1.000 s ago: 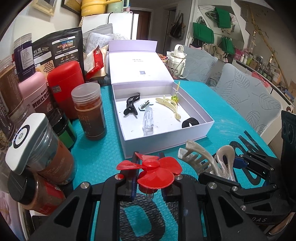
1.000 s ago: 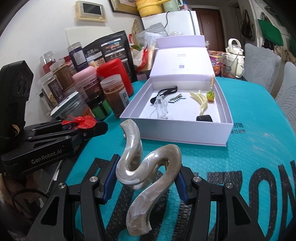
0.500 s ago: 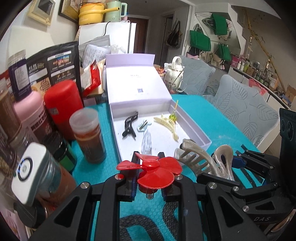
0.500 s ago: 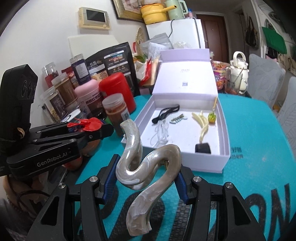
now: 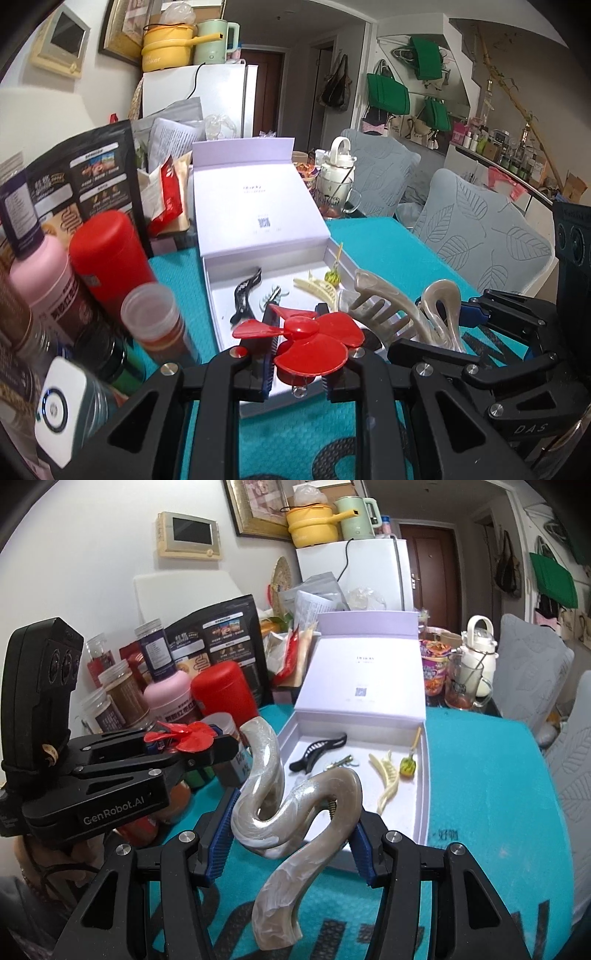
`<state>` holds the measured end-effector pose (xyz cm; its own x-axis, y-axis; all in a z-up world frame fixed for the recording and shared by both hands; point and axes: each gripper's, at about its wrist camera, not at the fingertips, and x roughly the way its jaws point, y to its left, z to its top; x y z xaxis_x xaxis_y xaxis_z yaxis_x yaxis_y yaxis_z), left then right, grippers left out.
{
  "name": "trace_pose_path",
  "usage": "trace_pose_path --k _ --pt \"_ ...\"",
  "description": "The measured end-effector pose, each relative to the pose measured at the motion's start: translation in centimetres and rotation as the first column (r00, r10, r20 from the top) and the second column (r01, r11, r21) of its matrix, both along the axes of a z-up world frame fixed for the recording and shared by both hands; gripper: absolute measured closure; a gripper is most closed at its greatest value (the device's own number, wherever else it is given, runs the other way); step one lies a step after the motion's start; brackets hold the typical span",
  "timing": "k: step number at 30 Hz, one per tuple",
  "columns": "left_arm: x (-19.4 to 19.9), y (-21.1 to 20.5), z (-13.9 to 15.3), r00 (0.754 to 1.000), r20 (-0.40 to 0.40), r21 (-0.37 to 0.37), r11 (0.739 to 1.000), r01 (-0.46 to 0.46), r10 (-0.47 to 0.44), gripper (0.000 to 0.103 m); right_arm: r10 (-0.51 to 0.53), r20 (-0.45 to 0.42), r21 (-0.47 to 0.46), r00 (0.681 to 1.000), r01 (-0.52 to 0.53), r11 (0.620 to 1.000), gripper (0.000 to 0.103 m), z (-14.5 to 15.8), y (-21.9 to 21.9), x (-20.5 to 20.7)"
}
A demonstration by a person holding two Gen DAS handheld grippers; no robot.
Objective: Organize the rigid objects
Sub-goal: 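Carry the red clip and the wavy piece over the white box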
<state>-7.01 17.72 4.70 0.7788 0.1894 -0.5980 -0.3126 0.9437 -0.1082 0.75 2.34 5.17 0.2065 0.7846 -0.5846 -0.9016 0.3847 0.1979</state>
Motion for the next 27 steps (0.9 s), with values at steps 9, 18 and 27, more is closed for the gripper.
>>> trace_pose_path --k 9,18,27 --pt "3.1 1.0 1.2 1.0 0.019 0.012 1.0 0.008 -0.008 0.084 -0.02 0.024 0.021 1.0 0.019 1.0 0.049 1.4 0.9 3.1" --pt "6.9 2.9 1.1 1.0 0.015 0.022 1.0 0.003 -0.004 0.084 -0.035 0.02 0.025 0.999 0.034 0.999 0.049 1.7 2.5 6.7" --pt "10.2 5.4 0.3 1.0 0.018 -0.015 1.0 -0.004 0.004 0.084 -0.038 0.012 0.028 0.999 0.038 0.999 0.049 1.3 4.8 9.9"
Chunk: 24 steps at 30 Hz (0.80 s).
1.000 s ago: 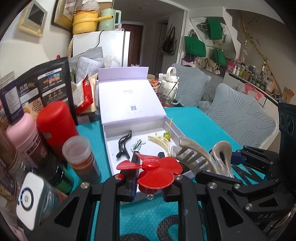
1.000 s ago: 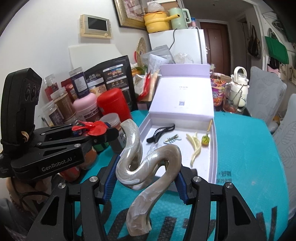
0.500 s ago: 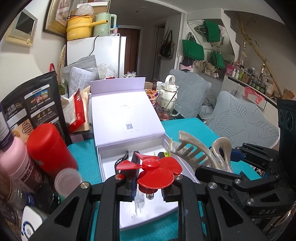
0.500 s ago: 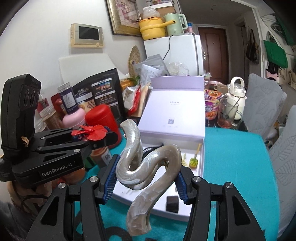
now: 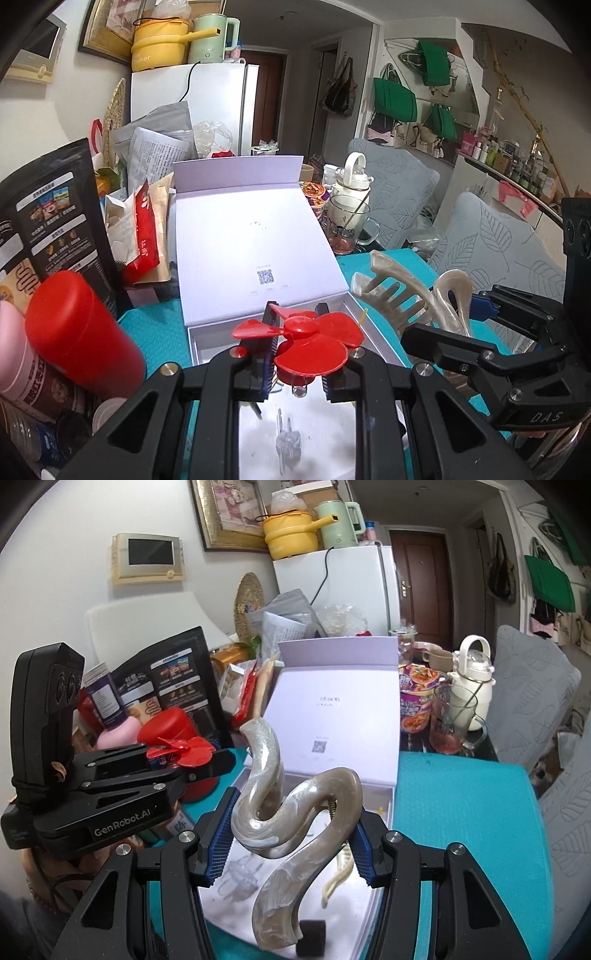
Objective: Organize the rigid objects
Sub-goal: 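Carry the red clip and the wavy piece over the white box, then lower the red clip with the left gripper while the right lowers the wavy piece into the box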
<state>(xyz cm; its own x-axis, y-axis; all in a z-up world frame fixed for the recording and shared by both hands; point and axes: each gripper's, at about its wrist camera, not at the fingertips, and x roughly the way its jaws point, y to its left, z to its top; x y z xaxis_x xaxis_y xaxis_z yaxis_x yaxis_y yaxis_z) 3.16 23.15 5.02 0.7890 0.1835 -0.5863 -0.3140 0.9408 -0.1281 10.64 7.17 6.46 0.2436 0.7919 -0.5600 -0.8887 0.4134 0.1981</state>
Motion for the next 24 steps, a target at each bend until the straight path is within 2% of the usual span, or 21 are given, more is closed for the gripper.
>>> trace_pose_path --k 5,10,18,24 --pt "1.5 0.5 -0.5 1.0 -0.003 -0.011 1.0 0.012 -0.012 0.084 0.002 -0.028 0.009 1.0 -0.001 1.0 0.049 -0.6 1.0 1.7" --pt "2.5 0.9 -2.4 0.998 -0.058 -0.018 1.0 0.006 -0.007 0.084 -0.005 -0.061 -0.005 0.998 0.005 1.0 0.048 -1.9 1.8 2.9" --pt "4.2 1.9 -6.5 0.985 -0.17 -0.055 0.998 0.001 -0.011 0.084 -0.047 -0.081 -0.093 0.996 0.039 0.995 0.048 -4.8 2.8 4.3" --pt "5.7 2.3 -8.8 0.97 -0.241 -0.092 0.996 0.001 -0.023 0.084 -0.029 -0.105 -0.159 0.994 0.012 0.987 0.048 -7.0 3.9 4.9"
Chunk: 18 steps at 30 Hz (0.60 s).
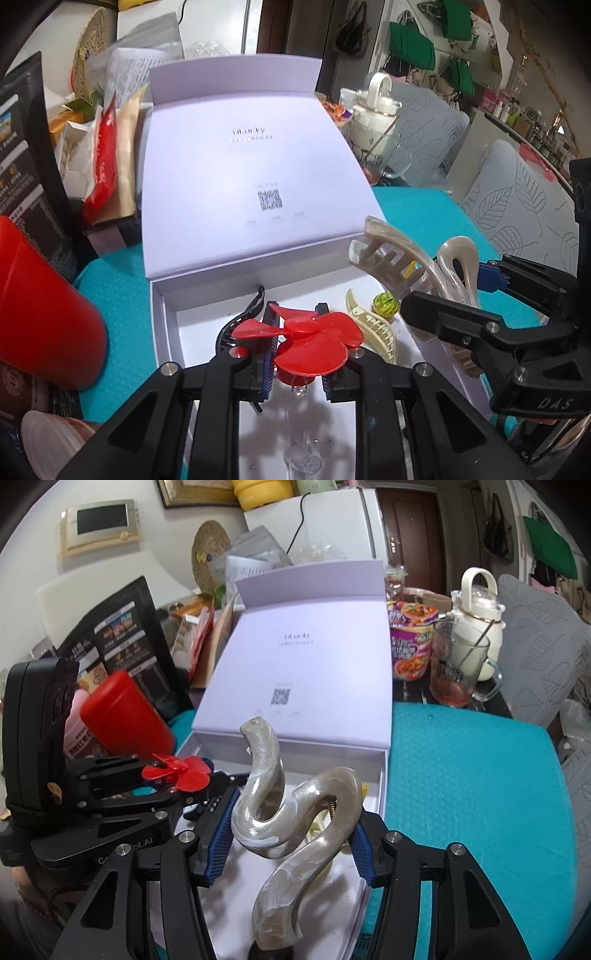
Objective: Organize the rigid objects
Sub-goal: 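Lower the red clip with the left gripper while the right lowers the wavy piece into the box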
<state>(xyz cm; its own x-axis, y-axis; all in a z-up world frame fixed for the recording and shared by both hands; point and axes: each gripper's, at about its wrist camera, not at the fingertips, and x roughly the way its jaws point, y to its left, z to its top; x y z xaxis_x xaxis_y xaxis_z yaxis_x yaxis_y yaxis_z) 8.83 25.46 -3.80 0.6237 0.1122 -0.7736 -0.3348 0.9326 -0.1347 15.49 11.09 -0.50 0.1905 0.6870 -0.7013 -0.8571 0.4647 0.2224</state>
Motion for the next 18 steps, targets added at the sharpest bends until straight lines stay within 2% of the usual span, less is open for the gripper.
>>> trace_pose_path --k 7,18 --pt "1.1 -0.1 -2.2 0.996 -0.086 -0.05 0.999 0.018 -0.022 0.084 0.035 -0.042 -0.072 0.998 -0.038 0.997 0.048 -2.2 1.1 0.2" --pt "2.0 0.2 -5.0 0.981 -0.182 -0.132 0.991 0.037 -0.061 0.084 0.058 -0.087 -0.111 0.995 -0.067 0.992 0.048 -3.7 1.6 0.6"
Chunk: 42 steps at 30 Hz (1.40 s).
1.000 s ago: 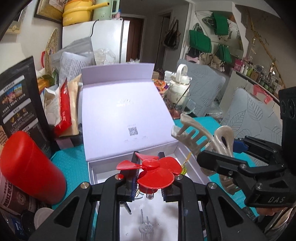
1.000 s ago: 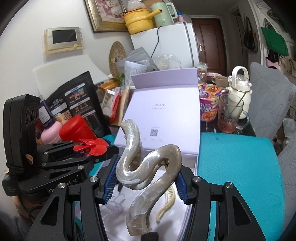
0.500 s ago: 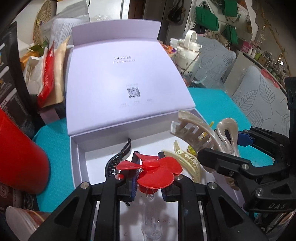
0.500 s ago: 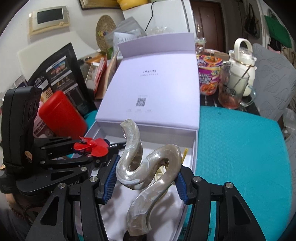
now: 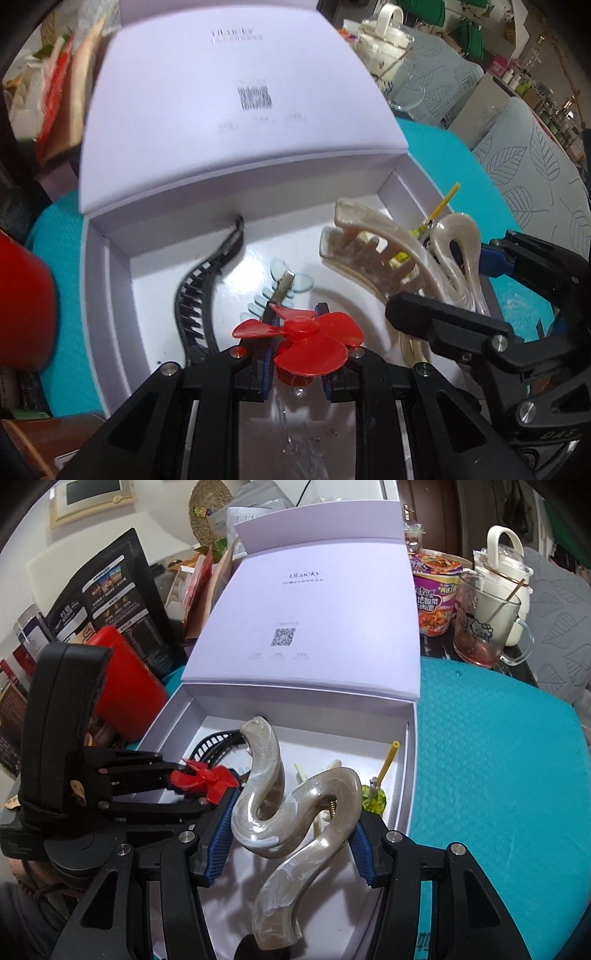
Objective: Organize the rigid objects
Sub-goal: 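Lower the red clip with the left gripper while the right lowers the wavy piece into the box, then open both grippers and withdraw them from the box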
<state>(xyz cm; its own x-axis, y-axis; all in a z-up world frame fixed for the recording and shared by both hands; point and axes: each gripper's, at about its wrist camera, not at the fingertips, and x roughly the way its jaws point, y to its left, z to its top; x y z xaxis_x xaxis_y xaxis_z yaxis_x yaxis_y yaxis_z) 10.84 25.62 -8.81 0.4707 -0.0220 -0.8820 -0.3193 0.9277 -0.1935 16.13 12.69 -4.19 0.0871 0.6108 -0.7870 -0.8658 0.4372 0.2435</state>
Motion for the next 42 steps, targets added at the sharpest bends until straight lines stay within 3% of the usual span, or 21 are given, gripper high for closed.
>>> trace_pose_path --k 17,22,24,29,32,34,35,42 --pt "-0.3 0.5 0.2 0.997 -0.043 0.086 0.994 -0.062 0.066 0.084 -0.025 -0.009 -0.041 1.0 0.024 0.999 0.048 -0.7 1.0 0.2" --pt "0.1 0.5 0.5 0.995 -0.051 0.091 0.992 -0.086 0.091 0.083 -0.037 0.049 -0.044 0.998 0.039 0.998 0.036 0.2 0.5 0.0" --pt "0.2 0.6 0.3 0.993 -0.074 0.074 0.993 -0.092 0.097 0.082 -0.034 0.055 -0.038 0.998 0.036 0.999 0.036 0.4 0.3 0.0" --pt "0.5 0.0 0.6 0.993 -0.074 0.087 0.993 -0.082 0.089 0.074 -0.05 0.075 -0.036 0.996 0.053 0.998 0.036 0.8 -0.1 0.0" --pt "0.7 -0.2 1.0 0.993 -0.072 0.104 0.991 -0.089 0.097 0.055 -0.063 0.097 -0.036 0.993 0.066 0.997 0.036 1.2 -0.5 0.0" --pt "0.6 -0.1 1.6 0.993 -0.052 0.118 0.988 -0.1 0.106 0.036 -0.07 0.116 -0.041 0.991 0.075 0.996 0.036 1.6 -0.8 0.0" --pt "0.5 -0.1 1.9 0.993 -0.039 0.123 0.987 -0.105 0.111 0.032 -0.076 0.124 -0.038 0.989 0.081 0.996 0.036 1.7 -0.9 -0.1" --pt "0.1 -0.7 3.1 0.993 -0.017 0.146 0.983 -0.113 0.117 0.03 -0.082 0.14 -0.032 0.987 0.087 0.996 0.036 2.5 -1.6 -0.6"
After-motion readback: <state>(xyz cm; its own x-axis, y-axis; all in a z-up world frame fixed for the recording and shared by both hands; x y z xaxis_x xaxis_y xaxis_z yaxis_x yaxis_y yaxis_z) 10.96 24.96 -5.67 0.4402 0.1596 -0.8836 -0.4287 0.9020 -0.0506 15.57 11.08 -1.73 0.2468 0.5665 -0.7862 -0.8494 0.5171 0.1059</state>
